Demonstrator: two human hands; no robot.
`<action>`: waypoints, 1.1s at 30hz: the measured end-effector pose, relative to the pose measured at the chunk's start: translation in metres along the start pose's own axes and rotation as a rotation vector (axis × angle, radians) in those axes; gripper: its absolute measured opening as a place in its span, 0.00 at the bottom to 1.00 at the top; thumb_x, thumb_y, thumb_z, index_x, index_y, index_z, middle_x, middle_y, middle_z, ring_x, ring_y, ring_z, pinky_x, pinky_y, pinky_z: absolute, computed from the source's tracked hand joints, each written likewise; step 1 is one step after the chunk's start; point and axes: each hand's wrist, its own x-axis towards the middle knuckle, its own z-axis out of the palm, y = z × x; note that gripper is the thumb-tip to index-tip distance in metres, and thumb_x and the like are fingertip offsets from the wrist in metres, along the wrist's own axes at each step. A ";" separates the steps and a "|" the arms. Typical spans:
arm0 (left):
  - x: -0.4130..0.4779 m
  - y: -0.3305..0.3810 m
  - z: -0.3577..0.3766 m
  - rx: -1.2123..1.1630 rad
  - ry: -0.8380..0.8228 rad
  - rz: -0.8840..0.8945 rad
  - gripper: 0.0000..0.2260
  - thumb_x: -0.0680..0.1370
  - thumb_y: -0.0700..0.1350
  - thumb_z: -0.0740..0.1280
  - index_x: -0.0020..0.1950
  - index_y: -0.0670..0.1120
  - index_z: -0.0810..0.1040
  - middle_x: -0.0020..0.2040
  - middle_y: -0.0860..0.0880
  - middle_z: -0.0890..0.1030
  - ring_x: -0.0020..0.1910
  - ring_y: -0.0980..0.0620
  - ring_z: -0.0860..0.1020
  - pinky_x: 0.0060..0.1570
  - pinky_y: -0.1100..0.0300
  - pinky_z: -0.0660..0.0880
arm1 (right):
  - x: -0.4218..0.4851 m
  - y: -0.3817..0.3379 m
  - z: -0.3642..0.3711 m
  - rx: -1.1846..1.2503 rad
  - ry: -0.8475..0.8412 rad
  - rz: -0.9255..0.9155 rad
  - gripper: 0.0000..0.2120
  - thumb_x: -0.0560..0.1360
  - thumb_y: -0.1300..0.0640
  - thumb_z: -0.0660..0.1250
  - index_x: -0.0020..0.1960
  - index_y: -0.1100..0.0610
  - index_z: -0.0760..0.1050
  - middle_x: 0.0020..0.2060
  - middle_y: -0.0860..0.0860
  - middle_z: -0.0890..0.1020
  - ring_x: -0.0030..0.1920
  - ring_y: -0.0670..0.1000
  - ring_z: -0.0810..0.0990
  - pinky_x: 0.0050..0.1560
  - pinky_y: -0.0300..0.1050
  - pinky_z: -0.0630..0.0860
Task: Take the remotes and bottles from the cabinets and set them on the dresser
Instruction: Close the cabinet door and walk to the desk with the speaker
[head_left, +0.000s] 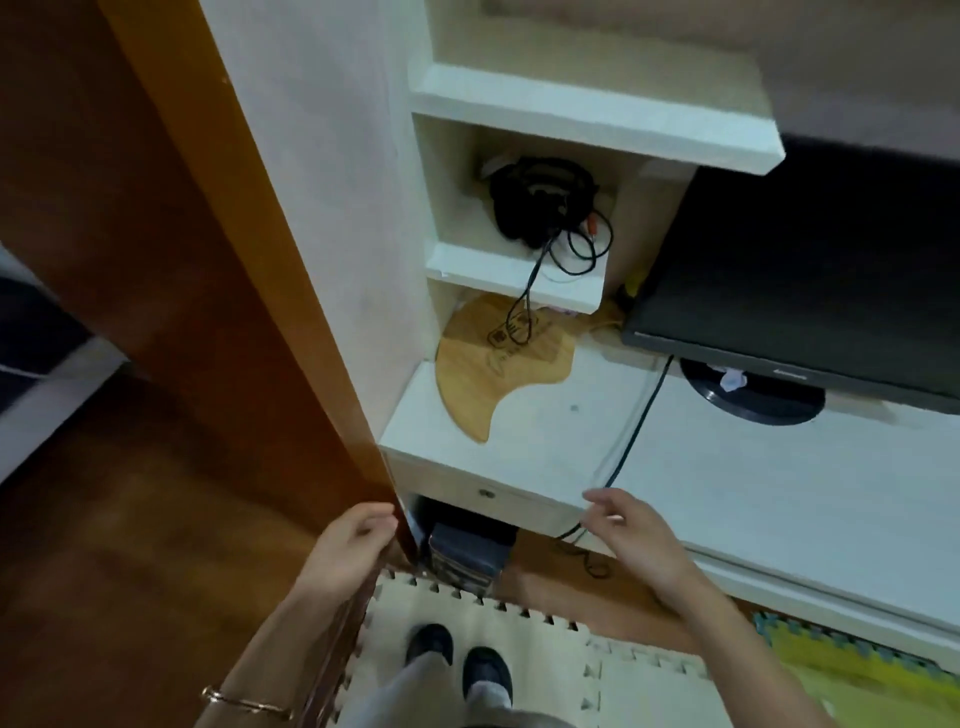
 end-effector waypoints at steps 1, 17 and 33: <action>0.007 0.028 -0.004 0.005 -0.008 0.087 0.07 0.78 0.49 0.63 0.55 0.56 0.77 0.56 0.54 0.79 0.57 0.56 0.77 0.53 0.66 0.71 | 0.004 -0.027 -0.010 0.018 0.024 -0.119 0.12 0.76 0.55 0.64 0.59 0.53 0.76 0.44 0.45 0.79 0.45 0.45 0.78 0.39 0.28 0.72; -0.035 0.432 -0.129 -0.548 0.325 1.450 0.14 0.76 0.38 0.64 0.54 0.58 0.71 0.53 0.61 0.77 0.54 0.66 0.77 0.51 0.76 0.73 | -0.066 -0.398 -0.178 -0.112 0.931 -1.335 0.17 0.72 0.59 0.68 0.61 0.54 0.75 0.48 0.44 0.79 0.49 0.40 0.76 0.50 0.21 0.66; -0.113 0.607 -0.192 -0.822 0.312 1.692 0.23 0.74 0.33 0.61 0.64 0.54 0.70 0.56 0.55 0.81 0.56 0.55 0.80 0.53 0.56 0.78 | -0.180 -0.606 -0.214 0.171 0.854 -1.745 0.16 0.77 0.51 0.62 0.62 0.55 0.73 0.50 0.46 0.77 0.48 0.42 0.76 0.49 0.33 0.72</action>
